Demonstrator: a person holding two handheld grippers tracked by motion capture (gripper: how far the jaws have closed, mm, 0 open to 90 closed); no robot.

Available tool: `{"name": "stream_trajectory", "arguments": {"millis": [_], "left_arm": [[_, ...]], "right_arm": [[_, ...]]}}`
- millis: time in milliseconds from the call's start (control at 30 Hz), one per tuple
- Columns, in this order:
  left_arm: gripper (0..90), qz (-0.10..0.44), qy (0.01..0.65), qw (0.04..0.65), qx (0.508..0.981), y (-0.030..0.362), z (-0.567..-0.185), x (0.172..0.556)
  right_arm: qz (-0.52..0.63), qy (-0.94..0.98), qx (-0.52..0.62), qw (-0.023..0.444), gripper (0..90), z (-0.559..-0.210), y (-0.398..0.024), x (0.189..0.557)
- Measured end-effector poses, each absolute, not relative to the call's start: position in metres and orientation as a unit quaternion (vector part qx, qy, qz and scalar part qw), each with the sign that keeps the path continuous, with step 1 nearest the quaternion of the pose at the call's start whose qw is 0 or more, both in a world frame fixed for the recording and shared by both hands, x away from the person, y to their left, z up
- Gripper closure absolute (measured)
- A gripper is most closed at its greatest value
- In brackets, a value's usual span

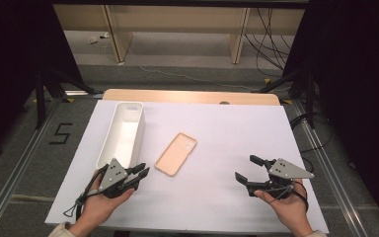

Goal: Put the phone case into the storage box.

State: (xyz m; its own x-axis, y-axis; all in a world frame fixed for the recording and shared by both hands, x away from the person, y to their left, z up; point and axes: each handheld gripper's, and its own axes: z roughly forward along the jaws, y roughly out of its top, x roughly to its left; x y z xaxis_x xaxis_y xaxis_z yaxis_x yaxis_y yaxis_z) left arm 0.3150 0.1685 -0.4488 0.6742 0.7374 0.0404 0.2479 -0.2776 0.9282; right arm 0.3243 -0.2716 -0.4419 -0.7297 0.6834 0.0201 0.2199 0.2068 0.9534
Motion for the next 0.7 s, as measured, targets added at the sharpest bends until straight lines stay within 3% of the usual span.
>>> {"name": "stream_trajectory", "arguments": {"millis": [133, 467, 700], "left_arm": [[89.5, 0.225, 0.347, 0.485, 0.770, 0.155, -0.453, 0.318], [89.9, 0.192, 0.380, 0.435, 0.794, 0.127, -0.465, 0.342], [89.9, 0.182, 0.391, 0.427, 0.794, 0.115, -0.472, 0.354]], "right_arm": [[0.546, 0.753, 0.297, 0.217, 20.9, -0.442, -0.272, 0.325], [0.544, 0.757, 0.303, 0.200, 20.9, -0.443, -0.270, 0.325], [0.548, 0.753, 0.294, 0.215, 20.9, -0.443, -0.269, 0.326]]}}
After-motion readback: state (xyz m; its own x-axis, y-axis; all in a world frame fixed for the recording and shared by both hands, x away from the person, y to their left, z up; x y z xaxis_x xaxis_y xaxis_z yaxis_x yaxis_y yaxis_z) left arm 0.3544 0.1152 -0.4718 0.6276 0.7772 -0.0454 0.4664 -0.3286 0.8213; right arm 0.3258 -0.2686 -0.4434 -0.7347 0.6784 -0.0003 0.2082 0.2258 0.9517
